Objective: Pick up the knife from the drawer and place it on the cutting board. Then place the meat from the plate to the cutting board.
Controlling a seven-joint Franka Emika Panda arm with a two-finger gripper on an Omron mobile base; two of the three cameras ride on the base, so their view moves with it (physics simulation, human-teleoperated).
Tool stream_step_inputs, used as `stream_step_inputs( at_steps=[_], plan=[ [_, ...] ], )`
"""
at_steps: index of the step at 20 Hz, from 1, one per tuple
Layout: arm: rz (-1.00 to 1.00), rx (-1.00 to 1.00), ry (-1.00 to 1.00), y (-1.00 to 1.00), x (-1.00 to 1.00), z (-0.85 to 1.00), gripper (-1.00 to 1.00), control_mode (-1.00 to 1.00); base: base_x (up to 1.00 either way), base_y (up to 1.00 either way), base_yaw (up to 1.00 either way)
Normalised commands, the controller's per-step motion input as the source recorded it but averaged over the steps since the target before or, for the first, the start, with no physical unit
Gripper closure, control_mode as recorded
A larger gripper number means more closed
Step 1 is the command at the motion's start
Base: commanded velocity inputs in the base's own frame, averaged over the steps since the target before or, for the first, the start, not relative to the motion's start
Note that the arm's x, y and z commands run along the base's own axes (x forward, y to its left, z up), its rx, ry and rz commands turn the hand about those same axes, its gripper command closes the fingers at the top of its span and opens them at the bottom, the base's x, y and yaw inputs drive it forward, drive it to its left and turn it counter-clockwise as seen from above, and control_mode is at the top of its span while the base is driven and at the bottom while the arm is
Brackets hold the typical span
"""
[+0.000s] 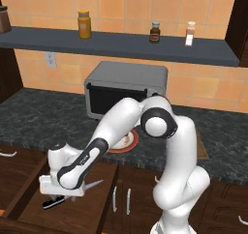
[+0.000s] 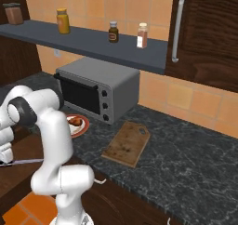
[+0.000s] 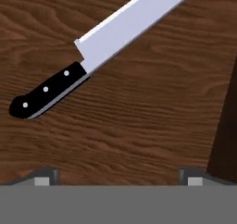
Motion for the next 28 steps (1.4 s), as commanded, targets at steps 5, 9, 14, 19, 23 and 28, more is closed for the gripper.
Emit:
stream_step_inputs(
  at_steps=[5, 9, 14, 19, 23, 28],
  plan=[
    [-0.19, -0.02, -0.01, 0.0, 0.52, -0.27, -1.0, -1.0, 0.0, 0.0, 0.0],
    [-0.14, 0.0, 0.0, 0.01, 0.33, -0.45, -1.0, -1.0, 0.0, 0.0, 0.0],
    [-0.12, 0.0, 0.0, 0.0, 0.14, -0.55, -1.0, -1.0, 0.0, 0.0, 0.0],
    [-0.11, 0.0, -0.04, 0.03, 0.12, -0.19, -1.0, -1.0, 0.0, 0.0, 0.0],
    [-0.11, 0.0, -0.01, 0.2, 0.24, -0.07, -1.0, -1.0, 0.0, 0.0, 0.0],
    [-0.09, 0.0, 0.0, 0.1, 0.07, -0.37, -1.0, -1.0, 0.0, 0.0, 0.0]
  ],
)
